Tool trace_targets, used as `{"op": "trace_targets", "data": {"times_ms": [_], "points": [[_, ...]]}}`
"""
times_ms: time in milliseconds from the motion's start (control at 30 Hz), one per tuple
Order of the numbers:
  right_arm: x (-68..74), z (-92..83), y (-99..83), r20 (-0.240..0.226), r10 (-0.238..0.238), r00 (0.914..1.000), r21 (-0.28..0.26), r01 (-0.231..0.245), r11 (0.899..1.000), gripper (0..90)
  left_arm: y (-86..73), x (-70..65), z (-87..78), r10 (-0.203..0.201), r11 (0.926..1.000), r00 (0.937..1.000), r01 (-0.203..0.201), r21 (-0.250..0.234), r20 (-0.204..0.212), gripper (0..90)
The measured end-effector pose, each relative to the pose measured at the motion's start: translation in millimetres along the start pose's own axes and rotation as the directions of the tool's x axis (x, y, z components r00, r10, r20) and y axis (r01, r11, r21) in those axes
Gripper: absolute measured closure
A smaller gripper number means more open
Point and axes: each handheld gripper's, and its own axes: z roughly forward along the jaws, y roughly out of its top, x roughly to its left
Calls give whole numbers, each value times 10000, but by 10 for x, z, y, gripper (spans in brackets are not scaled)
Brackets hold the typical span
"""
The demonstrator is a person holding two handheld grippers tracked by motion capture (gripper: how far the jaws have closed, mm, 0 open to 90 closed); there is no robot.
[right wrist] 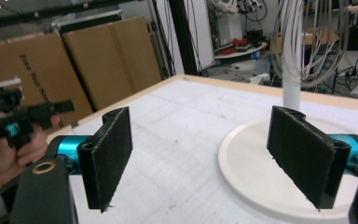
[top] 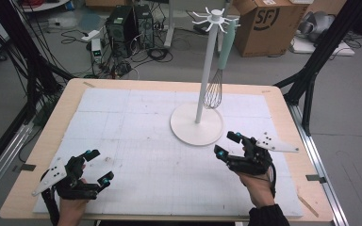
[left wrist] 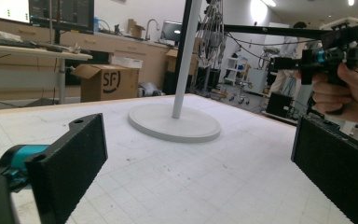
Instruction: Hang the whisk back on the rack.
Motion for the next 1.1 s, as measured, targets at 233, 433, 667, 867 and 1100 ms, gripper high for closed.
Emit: {"op": "trace_targets", "data": {"times_ms": [233, 433, 667, 867, 1100], "points": [[161, -14, -224, 38, -746, 9972, -241, 747, 9969, 195, 8, 9, -39, 57, 10000, 9997, -59, -67, -239, 40], [228, -29, -355, -17, -840, 9965, -364, 839, 9958, 191, 10, 19, -66, 90, 10000, 9992, -92, -28, -385, 40], [239, -32, -454, -189, -662, 9976, -543, 651, 9964, 171, -30, -36, -39, 104, 9998, 9998, -101, 184, -187, 40], [271, -55, -543, 82, -936, 9956, -874, 939, 9917, 158, -93, -43, -34, -144, 9995, 9998, 148, 275, -143, 40], [282, -48, -597, 259, -1086, 9937, -742, 1102, 9911, 152, -90, -48, -84, -95, 9997, 9997, 100, 239, -228, 40]]}}
